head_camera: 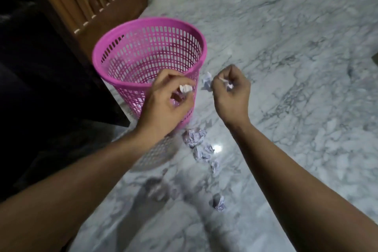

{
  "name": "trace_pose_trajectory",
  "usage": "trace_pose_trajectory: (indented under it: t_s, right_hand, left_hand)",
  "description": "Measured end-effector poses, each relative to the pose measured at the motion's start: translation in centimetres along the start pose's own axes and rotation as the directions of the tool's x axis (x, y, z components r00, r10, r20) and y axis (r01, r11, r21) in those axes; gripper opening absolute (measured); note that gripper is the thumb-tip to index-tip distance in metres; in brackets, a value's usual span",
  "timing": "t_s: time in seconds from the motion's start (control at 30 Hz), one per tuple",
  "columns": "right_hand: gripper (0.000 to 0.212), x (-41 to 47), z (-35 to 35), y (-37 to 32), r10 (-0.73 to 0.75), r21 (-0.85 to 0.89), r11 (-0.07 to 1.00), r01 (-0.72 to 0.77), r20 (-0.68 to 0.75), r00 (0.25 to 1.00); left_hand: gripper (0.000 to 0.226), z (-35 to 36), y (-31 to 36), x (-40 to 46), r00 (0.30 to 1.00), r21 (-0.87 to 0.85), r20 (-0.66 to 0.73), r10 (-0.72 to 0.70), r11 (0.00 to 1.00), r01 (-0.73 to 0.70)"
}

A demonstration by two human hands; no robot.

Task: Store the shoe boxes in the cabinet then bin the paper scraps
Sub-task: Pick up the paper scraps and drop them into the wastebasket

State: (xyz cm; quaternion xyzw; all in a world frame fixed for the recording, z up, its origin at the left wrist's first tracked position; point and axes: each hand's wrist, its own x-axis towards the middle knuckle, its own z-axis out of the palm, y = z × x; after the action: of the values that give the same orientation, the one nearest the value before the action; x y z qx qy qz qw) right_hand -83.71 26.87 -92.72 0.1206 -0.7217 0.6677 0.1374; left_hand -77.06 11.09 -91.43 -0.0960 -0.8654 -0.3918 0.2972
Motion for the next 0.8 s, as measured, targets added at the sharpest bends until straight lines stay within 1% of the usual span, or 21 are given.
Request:
trace_pose_trajectory:
  t_s: [0.03, 0.1, 0.13, 0.17, 0.2, 0.23, 0.27, 0.3, 0.33, 0.37, 0.4, 0.43, 0.47, 0.5, 0.53, 0.57, 0.6, 0.63, 0.7, 0.77, 0.8]
  right_hand:
    - [0.014, 1.9, 1.1, -2.2, -0.097, 0.013, 0.995, 0.097, -0.017, 0.995]
    - [0.014, 5.4, 3.6, -5.1, -0.24, 0.004, 0.971, 0.24, -0.015, 0.971]
    - [0.013, 6.8, 4.8, -6.3, -0.284, -0.013, 0.959, 0.284, 0.011, 0.959]
    - [0.011, 8.0, 5.9, -7.2, -0.296, -0.048, 0.953, 0.299, 0.067, 0.953]
    - [0.009, 9.1, 6.8, -7.6, -0.27, -0.107, 0.951, 0.29, 0.166, 0.948]
    - [0.011, 10.0, 7.4, -7.6, -0.202, -0.193, 0.944, 0.267, 0.299, 0.933]
    - [0.025, 10.8, 8.0, -7.4, -0.101, -0.3, 0.921, 0.25, 0.434, 0.895]
    - [0.046, 11.3, 8.3, -7.1, -0.014, -0.41, 0.871, 0.271, 0.53, 0.848]
    - [0.064, 11.5, 8.3, -6.6, 0.029, -0.487, 0.816, 0.313, 0.574, 0.819]
    - [0.072, 11.4, 7.9, -6.2, 0.022, -0.524, 0.781, 0.34, 0.568, 0.823]
    - [0.071, 11.1, 7.2, -5.7, -0.029, -0.528, 0.77, 0.357, 0.53, 0.847]
    - [0.064, 10.5, 6.3, -5.0, -0.113, -0.51, 0.782, 0.36, 0.452, 0.885]
    - [0.053, 9.6, 5.1, -4.1, -0.2, -0.454, 0.816, 0.357, 0.356, 0.913]
    - [0.042, 8.0, 3.7, -3.0, -0.252, -0.392, 0.857, 0.335, 0.248, 0.935]
    - [0.032, 6.0, 2.1, -1.4, -0.253, -0.338, 0.895, 0.291, 0.153, 0.955]
    - [0.024, 3.5, 0.6, 0.5, -0.205, -0.319, 0.921, 0.223, 0.092, 0.975]
    - [0.019, 0.4, -1.0, 2.7, -0.124, -0.347, 0.928, 0.137, 0.062, 0.99]
    - [0.015, -3.0, -2.6, 5.0, -0.024, -0.411, 0.911, 0.048, 0.062, 0.998]
    - [0.015, -10.6, -5.9, 9.6, 0.193, -0.603, 0.794, -0.081, 0.123, 0.973]
    - [0.033, -17.7, -8.4, 12.4, 0.41, -0.754, 0.645, -0.128, 0.201, 0.89]
    - [0.048, -20.7, -9.3, 13.3, 0.509, -0.801, 0.586, -0.125, 0.244, 0.826]
  left_hand:
    - [0.019, -1.6, 0.4, 2.2, 0.997, 0.031, -0.075, 0.032, 0.999, -0.029]
    - [0.021, -4.5, 0.4, 6.3, 0.975, 0.095, -0.218, 0.044, 0.995, -0.023]
    - [0.023, -5.7, -0.3, 8.1, 0.964, 0.131, -0.263, 0.025, 0.991, 0.01]
    - [0.025, -6.7, -1.5, 9.6, 0.963, 0.158, -0.267, -0.018, 0.986, 0.062]
    - [0.029, -7.5, -2.4, 10.7, 0.969, 0.172, -0.236, -0.079, 0.978, 0.122]
    - [0.036, -8.0, -3.6, 11.4, 0.97, 0.189, -0.181, -0.161, 0.962, 0.195]
    - [0.047, -8.3, -4.5, 11.7, 0.961, 0.218, -0.114, -0.254, 0.937, 0.273]
    - [0.058, -8.2, -5.0, 11.5, 0.935, 0.264, -0.075, -0.347, 0.897, 0.354]
    - [0.064, -8.1, -5.2, 11.1, 0.907, 0.319, -0.083, -0.413, 0.851, 0.417]
    - [0.064, -7.8, -4.9, 10.5, 0.898, 0.348, -0.13, -0.421, 0.829, 0.439]
    - [0.057, -7.5, -4.2, 9.7, 0.908, 0.36, -0.187, -0.375, 0.834, 0.418]
    - [0.05, -7.3, -3.1, 8.6, 0.936, 0.373, -0.231, -0.266, 0.864, 0.337]
    - [0.044, -6.8, -2.2, 7.3, 0.963, 0.39, -0.24, -0.123, 0.896, 0.212]
    - [0.039, -6.0, -1.7, 5.7, 0.979, 0.407, -0.204, 0.017, 0.911, 0.069]
    - [0.035, -4.9, -1.5, 3.8, 0.985, 0.406, -0.124, 0.122, 0.912, -0.062]
    - [0.032, -3.4, -1.8, 1.5, 0.985, 0.379, -0.014, 0.17, 0.913, -0.152]
    - [0.032, -1.7, -2.2, -1.0, 0.979, 0.345, 0.104, 0.175, 0.917, -0.201]
    - [0.034, 0.0, -3.0, -3.6, 0.964, 0.321, 0.221, 0.146, 0.923, -0.214]
    - [0.046, 3.6, -5.3, -8.3, 0.897, 0.34, 0.441, 0.018, 0.922, -0.186]
    - [0.064, 6.2, -7.8, -11.4, 0.75, 0.458, 0.621, -0.228, 0.882, -0.111]
    - [0.072, 7.3, -8.7, -12.3, 0.662, 0.523, 0.663, -0.35, 0.849, -0.075]
